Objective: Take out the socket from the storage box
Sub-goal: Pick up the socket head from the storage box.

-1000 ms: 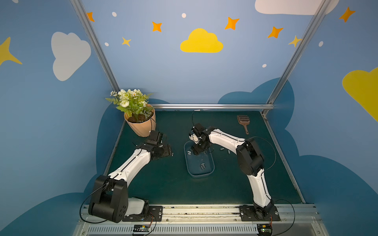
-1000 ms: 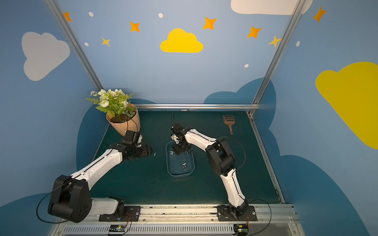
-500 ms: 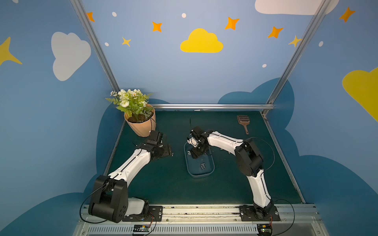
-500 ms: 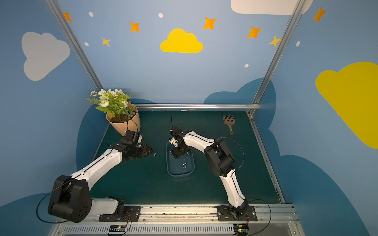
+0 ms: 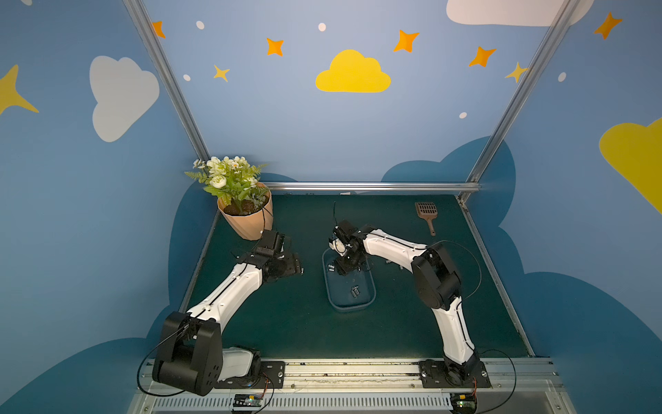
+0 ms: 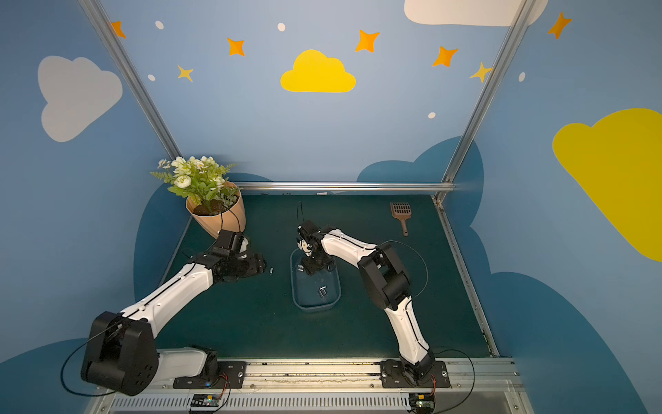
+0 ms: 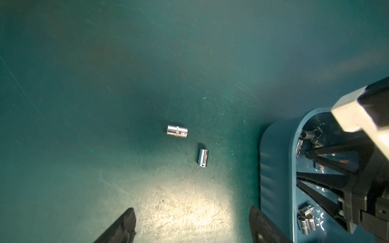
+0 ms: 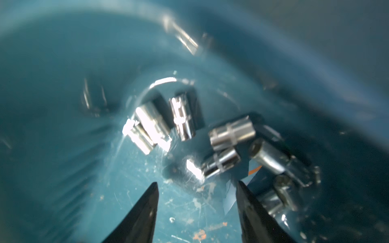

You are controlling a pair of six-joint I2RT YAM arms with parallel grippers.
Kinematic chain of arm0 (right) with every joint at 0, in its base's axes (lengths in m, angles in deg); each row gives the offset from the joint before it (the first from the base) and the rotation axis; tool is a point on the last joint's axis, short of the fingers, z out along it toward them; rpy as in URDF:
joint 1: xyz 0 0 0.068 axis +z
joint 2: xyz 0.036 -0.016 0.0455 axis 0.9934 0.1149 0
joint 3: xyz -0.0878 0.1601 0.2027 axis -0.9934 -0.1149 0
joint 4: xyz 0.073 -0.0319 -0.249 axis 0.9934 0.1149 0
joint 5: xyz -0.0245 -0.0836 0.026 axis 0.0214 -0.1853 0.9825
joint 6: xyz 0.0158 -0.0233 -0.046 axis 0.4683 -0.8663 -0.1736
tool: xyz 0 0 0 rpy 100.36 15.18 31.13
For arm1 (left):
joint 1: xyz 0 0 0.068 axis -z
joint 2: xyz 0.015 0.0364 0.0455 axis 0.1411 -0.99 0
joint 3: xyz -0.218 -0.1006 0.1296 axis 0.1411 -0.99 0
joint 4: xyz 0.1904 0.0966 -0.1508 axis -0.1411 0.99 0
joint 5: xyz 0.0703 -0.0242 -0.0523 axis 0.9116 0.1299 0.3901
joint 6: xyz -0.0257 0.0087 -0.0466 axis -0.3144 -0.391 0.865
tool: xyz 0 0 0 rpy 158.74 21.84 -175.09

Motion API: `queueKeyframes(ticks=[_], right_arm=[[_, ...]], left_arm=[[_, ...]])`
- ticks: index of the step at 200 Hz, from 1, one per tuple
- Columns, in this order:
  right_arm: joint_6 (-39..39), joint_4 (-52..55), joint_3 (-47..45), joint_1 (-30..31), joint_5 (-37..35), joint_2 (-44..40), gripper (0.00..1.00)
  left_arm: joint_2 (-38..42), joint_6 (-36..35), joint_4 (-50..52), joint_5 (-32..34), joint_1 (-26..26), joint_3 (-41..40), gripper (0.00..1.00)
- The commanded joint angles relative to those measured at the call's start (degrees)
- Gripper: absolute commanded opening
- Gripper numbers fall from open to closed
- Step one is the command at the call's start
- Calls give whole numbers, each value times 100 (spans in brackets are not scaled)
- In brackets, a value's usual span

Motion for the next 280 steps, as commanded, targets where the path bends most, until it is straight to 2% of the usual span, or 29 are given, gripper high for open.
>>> queueKeyframes(ticks=[1,53,146,230,280], right_arm=[[271,52,196,-15,-170,186,55],[687,-81,294,-29,-260,414,43],[744,-89,45,-54,-277,307,21],[675,-205,-230,-99,-95,-144,10],[543,-57,-366,-170,-194,-867,9]], left_arm=[[117,29,19,-47,-18,-87,85],[125,27,51,-56,-22,-95,85],[178,28,65,-21,-21,-114,85],[187,28,65,-46,-21,-102,85],[196,23,72,-21,-21,-74,85]])
